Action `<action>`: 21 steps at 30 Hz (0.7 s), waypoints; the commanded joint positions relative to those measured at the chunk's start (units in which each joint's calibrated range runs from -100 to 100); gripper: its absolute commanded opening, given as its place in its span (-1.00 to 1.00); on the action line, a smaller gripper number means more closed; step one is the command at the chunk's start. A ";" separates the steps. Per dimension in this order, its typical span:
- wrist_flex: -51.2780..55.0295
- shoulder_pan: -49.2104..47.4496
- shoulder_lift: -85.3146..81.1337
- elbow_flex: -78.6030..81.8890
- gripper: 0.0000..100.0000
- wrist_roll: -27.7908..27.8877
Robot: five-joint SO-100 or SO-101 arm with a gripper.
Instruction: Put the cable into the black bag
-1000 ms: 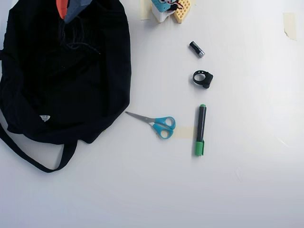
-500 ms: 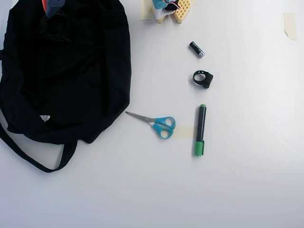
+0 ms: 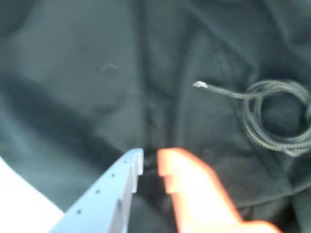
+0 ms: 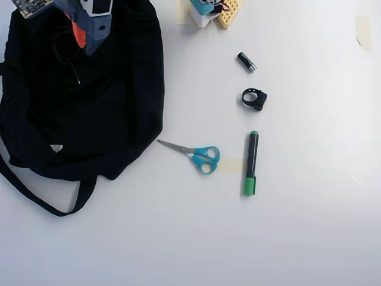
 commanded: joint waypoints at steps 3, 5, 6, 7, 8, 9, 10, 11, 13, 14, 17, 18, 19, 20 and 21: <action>8.55 -13.35 -16.22 -1.58 -0.95 -0.28; 16.39 -25.17 -18.71 -1.58 -0.95 -0.28; 17.42 -30.63 -18.80 -1.58 -0.95 -0.33; 17.07 -33.84 -18.88 -1.94 -0.95 -0.28; 16.90 -36.76 -19.05 -2.39 -0.95 -0.28; 16.82 -39.53 -20.37 -1.76 -0.95 -0.28; 16.90 -40.72 -21.20 -1.58 -0.95 -0.28; 16.99 -42.07 -23.03 0.12 -0.95 -0.28; 16.99 -42.29 -25.68 2.55 -0.95 -0.28; 16.73 -42.29 -27.43 4.17 -0.95 -0.28; 15.01 -43.34 -33.24 10.37 -0.95 -0.22; 13.72 -44.01 -35.64 13.33 -0.95 -0.22; 13.03 -44.24 -36.80 14.86 -0.95 -0.22; 11.39 -44.61 -39.38 18.36 -0.95 -0.22; 9.41 -44.99 -41.95 22.14 -0.95 -0.22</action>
